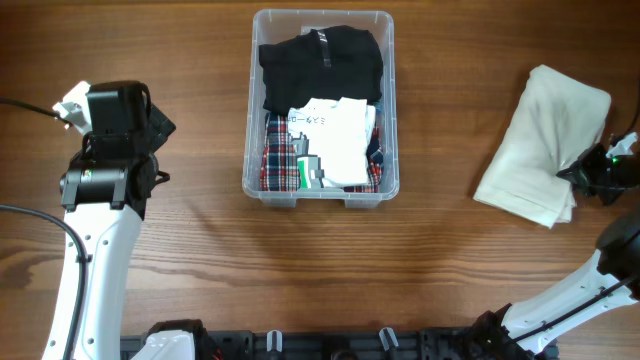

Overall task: Pack container
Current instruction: 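Lift the cream towel with the right gripper and drape it into the container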

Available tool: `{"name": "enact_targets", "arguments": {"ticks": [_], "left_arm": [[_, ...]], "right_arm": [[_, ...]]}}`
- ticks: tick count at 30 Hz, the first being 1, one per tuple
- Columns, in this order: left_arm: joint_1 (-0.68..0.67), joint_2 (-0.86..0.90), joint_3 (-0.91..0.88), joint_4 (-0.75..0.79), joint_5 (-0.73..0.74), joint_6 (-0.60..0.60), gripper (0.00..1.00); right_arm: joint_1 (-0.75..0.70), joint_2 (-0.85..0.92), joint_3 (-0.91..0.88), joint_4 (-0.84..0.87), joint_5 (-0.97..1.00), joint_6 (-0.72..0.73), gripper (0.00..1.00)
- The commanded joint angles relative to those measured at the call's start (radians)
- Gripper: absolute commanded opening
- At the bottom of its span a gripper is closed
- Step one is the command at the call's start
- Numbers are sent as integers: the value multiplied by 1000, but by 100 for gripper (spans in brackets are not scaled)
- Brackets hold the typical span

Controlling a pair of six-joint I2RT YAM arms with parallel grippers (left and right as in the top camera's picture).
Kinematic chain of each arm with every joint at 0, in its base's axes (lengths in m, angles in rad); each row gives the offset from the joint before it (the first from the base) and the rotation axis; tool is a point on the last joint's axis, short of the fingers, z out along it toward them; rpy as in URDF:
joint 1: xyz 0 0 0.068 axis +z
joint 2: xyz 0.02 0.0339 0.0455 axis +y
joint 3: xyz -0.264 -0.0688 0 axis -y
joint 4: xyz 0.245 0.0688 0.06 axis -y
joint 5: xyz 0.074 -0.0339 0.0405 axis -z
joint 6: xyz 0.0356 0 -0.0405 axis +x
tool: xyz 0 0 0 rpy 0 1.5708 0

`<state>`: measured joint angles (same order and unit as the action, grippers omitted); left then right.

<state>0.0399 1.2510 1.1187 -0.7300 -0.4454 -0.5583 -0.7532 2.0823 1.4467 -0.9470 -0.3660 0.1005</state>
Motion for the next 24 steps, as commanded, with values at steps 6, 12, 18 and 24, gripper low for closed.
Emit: {"name": "enact_targets", "arguments": {"ticks": [6,12,18,24], "left_arm": [[4,6,-2,1,-16,5,100],[4,6,-2,1,-16,5,100],[4,6,-2,1,-16,5,100],[4,6,-2,1,-17,5,100]], "right_arm": [[42,-183,112,-15,-475,-30,4],[254,-445,157,75,-474,77,4],[597,-612,164,302,-453,233,4],[880,-589,164,445,-435,203,4]]}}
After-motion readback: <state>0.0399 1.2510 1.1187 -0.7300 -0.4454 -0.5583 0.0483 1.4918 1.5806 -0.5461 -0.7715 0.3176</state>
